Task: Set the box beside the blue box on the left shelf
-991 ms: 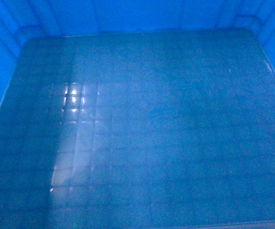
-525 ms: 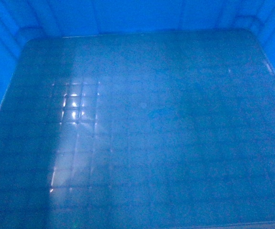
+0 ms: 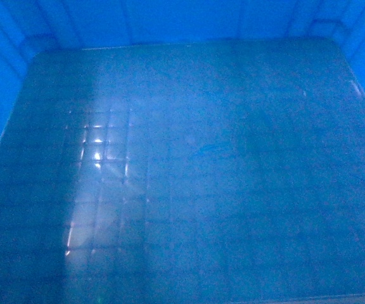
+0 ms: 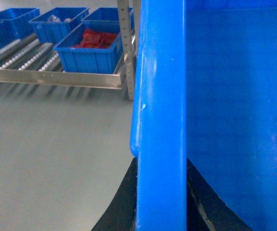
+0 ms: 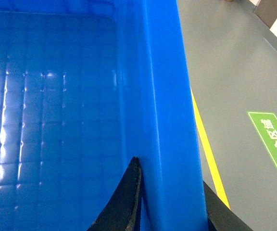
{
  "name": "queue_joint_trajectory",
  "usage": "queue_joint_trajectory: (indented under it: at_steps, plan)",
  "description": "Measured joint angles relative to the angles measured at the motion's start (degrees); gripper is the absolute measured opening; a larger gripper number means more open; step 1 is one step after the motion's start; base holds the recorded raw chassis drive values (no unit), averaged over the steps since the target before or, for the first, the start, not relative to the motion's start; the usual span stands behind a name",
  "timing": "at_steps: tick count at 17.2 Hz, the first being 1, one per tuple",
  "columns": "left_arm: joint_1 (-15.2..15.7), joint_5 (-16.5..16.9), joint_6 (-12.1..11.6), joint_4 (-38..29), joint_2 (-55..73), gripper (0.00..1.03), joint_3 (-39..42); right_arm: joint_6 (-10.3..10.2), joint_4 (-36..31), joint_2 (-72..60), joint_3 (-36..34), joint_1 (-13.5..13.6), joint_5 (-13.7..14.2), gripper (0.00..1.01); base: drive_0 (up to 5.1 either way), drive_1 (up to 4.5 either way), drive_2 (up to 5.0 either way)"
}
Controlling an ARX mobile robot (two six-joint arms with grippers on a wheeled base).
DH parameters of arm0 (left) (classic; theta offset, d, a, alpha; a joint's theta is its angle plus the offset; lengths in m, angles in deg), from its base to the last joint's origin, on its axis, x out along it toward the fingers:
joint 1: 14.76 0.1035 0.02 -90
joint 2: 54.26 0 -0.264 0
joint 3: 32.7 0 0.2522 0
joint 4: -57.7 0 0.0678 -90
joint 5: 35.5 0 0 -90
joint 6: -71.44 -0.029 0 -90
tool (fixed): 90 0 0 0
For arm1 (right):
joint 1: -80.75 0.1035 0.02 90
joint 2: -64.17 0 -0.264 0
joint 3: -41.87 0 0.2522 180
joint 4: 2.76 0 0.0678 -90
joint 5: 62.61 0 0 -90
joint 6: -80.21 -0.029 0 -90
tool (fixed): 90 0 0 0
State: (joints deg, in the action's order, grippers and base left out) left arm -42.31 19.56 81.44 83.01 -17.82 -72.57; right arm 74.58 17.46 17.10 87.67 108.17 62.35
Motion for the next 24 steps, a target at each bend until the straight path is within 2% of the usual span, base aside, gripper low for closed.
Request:
queue_joint_trajectory:
  at_steps: [24]
  plan:
    - [0.0, 0.09, -0.02, -0.11, 0.26, 0.12, 0.0, 0.09, -0.15, -0.31, 0.0, 0.0, -0.04, 0.16, 0.0, 4.03, -4.0]
